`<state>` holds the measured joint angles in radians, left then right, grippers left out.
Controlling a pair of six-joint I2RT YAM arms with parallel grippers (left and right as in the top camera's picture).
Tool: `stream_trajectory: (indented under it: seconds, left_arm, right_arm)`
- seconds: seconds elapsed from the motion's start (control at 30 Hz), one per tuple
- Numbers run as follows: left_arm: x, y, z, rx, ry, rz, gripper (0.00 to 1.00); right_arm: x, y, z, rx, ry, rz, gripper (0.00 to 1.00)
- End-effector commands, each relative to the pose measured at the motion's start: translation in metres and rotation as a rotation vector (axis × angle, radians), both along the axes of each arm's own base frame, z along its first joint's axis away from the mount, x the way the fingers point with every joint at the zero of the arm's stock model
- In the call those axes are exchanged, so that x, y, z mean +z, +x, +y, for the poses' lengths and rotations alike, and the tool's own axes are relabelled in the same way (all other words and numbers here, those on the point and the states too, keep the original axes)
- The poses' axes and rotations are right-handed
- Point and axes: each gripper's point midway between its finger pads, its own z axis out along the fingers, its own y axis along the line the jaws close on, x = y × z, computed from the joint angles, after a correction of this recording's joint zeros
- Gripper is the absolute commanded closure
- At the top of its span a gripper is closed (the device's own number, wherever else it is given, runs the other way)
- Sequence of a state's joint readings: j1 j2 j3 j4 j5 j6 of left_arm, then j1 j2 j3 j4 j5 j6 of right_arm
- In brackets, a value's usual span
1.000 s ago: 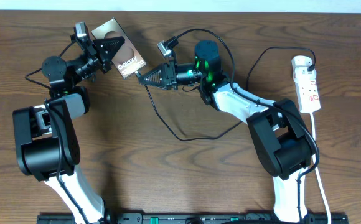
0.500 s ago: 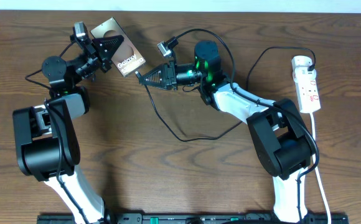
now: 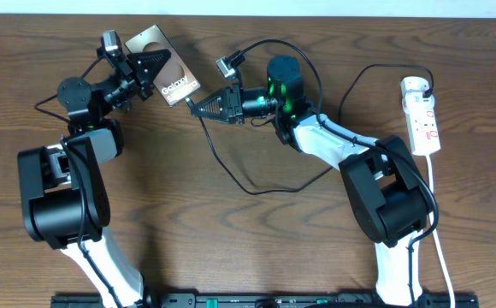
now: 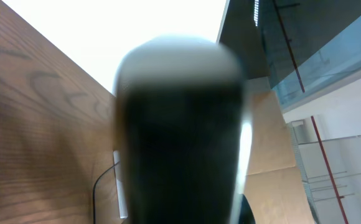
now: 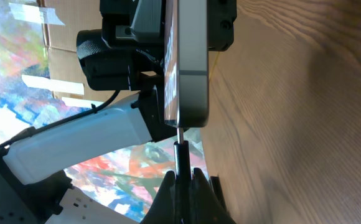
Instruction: Plug charger to phone and switch on socket
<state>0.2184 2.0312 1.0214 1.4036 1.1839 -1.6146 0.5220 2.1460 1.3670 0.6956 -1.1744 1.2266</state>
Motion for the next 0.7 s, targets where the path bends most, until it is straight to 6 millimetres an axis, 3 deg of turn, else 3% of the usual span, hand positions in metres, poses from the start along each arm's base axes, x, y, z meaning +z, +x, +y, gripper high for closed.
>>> stream_trajectory:
  seconds: [0.0,0.67]
  left_arm:
    - [0.0105,-0.0061,-0.0039,-0.024,0.032,-0.058,0.93]
    - [0.0097,-0.0082,-0.0054,-0.039,0.036,-0.057,0.93]
  right_arm:
    - [0.0037,0.0034,-0.0007,-0.005,0.007,-0.022,0.99]
    - [0.0031,0.0118,0.0001,-0.055,0.001,-0.004,0.99]
